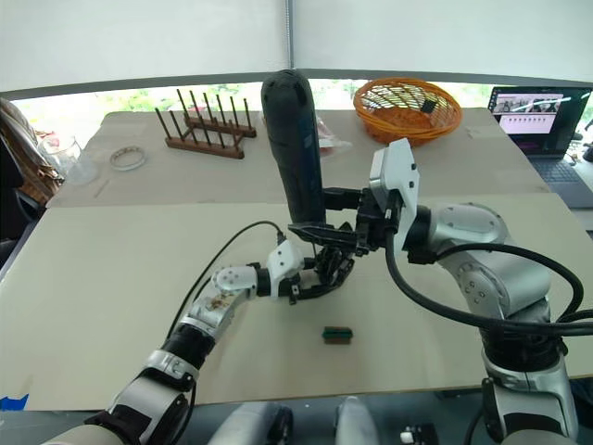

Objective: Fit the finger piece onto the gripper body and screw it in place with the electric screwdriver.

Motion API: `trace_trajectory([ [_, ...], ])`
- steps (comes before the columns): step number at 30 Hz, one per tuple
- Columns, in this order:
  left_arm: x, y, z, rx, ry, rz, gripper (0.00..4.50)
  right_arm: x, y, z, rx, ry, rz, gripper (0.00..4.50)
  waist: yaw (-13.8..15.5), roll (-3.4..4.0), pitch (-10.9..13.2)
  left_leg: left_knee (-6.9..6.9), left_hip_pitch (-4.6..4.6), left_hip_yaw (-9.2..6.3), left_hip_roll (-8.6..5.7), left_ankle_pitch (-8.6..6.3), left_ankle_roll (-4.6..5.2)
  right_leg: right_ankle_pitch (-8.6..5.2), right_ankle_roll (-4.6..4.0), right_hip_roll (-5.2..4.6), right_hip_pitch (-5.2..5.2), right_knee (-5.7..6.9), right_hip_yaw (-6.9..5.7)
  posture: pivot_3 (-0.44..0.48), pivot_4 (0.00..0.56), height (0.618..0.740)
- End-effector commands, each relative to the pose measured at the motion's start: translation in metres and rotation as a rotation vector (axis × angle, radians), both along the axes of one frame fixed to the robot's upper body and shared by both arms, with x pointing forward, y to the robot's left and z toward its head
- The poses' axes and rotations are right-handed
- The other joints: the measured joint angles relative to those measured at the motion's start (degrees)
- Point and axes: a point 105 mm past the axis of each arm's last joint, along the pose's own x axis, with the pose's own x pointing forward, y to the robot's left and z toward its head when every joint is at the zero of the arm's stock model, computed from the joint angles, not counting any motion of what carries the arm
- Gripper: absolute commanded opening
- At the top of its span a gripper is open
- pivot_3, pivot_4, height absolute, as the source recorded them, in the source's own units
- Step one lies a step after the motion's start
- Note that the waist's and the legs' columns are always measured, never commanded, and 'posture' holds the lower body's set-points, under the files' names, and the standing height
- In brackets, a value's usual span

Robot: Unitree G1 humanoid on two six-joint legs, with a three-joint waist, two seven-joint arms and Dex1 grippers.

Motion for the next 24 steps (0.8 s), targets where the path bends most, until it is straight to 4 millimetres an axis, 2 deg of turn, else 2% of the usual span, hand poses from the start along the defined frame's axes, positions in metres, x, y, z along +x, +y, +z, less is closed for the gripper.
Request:
trace_trajectory([
  [1, 0.0001, -0.0031, 0.0094, -0.02, -0.025, -0.015, 2.31, -0.005, 0.0003, 0.0176, 0.03, -0.094, 0.016, 1.91, -0.02, 0.0, 0.0, 0.0, 0.0, 0.0, 0.0, 0.0, 0.0, 0.0, 0.0, 0.0, 0.0, 0.0, 0.0, 0.0, 0.15, 0.74],
  [18, -0.0014, -0.0046, 0.0096, -0.023, -0.026, -0.022, 2.31, -0.0062, 0.0002, 0.0259, 0.021, -0.114, 0.029, 1.91, -0.09, 0.0, 0.0, 0.0, 0.0, -0.01, 0.0, 0.0, 0.0, 0.0, 0.0, -0.01, -0.01, 0.0, -0.02, 0.0, 0.15, 0.74],
  [24, -0.001, -0.0054, 0.0107, -0.027, -0.028, -0.022, 2.31, -0.0051, -0.0007, 0.0221, 0.008, -0.104, 0.029, 1.91, -0.09, 0.0, 0.0, 0.0, 0.0, -0.01, 0.0, 0.0, 0.0, 0.0, 0.0, -0.01, -0.01, 0.0, -0.01, 0.0, 0.15, 0.74],
])
